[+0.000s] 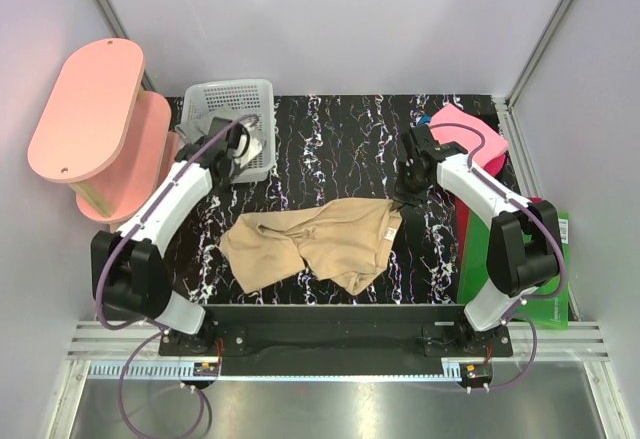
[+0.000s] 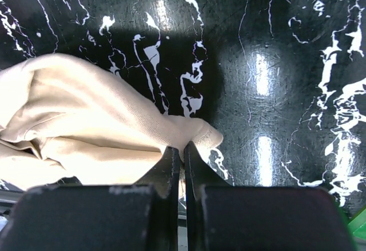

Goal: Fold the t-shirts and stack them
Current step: Flatten out the tshirt

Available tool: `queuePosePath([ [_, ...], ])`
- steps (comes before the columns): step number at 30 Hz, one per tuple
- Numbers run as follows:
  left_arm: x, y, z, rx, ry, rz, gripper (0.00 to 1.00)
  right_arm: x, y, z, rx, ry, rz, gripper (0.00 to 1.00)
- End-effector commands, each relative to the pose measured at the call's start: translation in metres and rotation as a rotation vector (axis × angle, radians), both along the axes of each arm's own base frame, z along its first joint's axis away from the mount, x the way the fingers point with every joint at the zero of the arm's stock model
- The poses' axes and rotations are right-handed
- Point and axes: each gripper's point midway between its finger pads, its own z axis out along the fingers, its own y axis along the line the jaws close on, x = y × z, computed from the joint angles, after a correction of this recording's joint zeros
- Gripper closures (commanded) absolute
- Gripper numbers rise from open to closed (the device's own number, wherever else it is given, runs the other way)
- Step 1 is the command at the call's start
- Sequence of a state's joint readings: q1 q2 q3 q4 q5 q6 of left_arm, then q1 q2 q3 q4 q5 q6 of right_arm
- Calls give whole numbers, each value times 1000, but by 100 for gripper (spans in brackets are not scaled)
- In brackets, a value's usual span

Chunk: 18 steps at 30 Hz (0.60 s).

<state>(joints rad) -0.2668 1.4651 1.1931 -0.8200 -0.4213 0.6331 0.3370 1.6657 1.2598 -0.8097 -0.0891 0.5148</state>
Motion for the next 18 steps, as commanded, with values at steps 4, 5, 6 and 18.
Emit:
queuePosePath([
  [4, -71, -127, 17, -231, 133, -383, 55, 3, -5, 12, -2, -54, 6, 100],
  [5, -105, -152, 6, -234, 180, -512, 55, 3, -4, 10, 2, -52, 6, 100],
  [6, -120, -163, -1, -244, 208, -556, 56, 2, -4, 7, 4, -43, 8, 100],
  [18, -161, -185, -100, -191, 511, -496, 53, -2, 6, -3, 55, -14, 21, 100],
])
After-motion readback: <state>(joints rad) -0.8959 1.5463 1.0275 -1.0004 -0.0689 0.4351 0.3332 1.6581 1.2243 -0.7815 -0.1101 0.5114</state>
